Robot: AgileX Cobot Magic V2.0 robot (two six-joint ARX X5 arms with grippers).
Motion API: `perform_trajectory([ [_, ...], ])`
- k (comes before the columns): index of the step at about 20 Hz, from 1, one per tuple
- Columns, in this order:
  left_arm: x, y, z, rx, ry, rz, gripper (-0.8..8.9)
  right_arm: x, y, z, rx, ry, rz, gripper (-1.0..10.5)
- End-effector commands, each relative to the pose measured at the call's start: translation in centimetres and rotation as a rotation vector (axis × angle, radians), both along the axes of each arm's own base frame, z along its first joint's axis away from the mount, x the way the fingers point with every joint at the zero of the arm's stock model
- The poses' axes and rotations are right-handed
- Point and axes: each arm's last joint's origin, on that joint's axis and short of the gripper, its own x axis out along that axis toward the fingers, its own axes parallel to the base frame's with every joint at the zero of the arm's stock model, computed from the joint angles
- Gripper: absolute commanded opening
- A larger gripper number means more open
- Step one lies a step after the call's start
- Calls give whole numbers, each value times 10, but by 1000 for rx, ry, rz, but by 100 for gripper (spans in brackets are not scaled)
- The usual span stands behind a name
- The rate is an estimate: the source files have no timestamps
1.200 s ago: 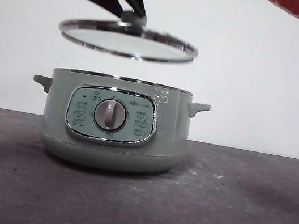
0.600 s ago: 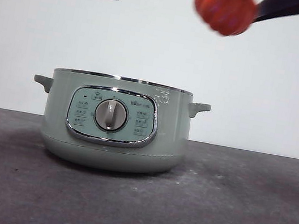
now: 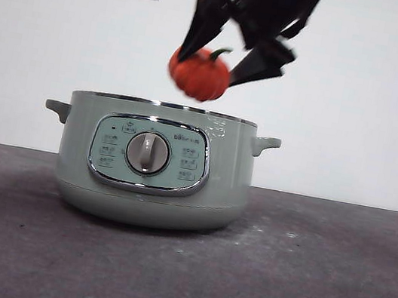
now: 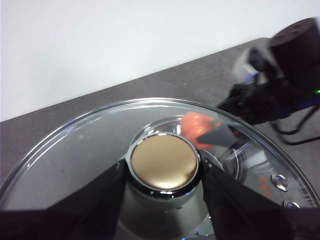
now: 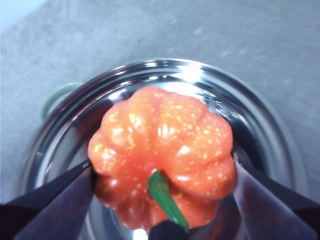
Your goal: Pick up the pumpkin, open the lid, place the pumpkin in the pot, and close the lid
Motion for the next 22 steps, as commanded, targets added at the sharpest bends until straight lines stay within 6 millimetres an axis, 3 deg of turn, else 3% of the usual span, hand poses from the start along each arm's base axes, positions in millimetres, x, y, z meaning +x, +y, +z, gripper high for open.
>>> perform_trajectory([
  [1,-10,3,11,-21,-78,-6,-8,8,18,-19,-50,2,53,-12],
  [6,-11,3,9,-16,-59,-8,-8,10,42,-60,-167,19,94,-12],
  [12,-12,3,8,-16,-54,-11,-8,13,44,-83,-236,70,92,8],
  [13,-12,3,8,-16,-54,-11,-8,12,44,-85,-241,80,94,103],
  [15,-12,3,8,-16,-54,-12,-8,13,44,-85,-236,82,87,407],
  [16,-12,3,8,-16,-54,-13,-8,13,45,-85,-226,92,75,491],
  [22,-12,2,8,-23,-52,-36,-8,14,46,-72,-205,92,60,608],
])
